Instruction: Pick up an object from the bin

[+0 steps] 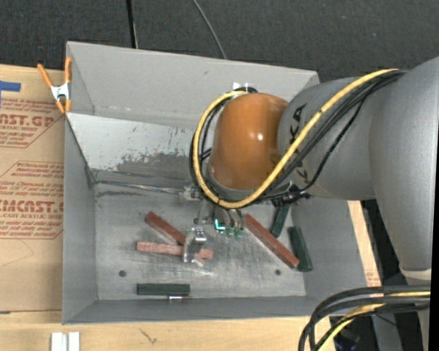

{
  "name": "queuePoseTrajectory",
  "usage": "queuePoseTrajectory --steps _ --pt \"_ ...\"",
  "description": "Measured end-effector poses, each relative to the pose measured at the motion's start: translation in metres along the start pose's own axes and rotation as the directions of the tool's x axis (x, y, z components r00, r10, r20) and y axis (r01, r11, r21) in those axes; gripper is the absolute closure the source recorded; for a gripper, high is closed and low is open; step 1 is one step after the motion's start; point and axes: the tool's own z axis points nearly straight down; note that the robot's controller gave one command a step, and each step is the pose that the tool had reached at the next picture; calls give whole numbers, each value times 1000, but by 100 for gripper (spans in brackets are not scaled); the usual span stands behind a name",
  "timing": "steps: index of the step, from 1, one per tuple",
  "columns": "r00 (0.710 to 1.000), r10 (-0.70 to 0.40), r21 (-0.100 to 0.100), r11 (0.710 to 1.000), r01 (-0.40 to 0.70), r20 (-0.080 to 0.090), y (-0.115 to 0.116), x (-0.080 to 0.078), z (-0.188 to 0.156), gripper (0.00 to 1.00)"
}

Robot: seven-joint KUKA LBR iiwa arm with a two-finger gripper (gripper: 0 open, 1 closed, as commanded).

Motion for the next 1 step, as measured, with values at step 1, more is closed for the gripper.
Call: queuePoseTrajectory --steps 1 --pt "1000 1 -1 1000 -1 7 -1 -2 -4 0"
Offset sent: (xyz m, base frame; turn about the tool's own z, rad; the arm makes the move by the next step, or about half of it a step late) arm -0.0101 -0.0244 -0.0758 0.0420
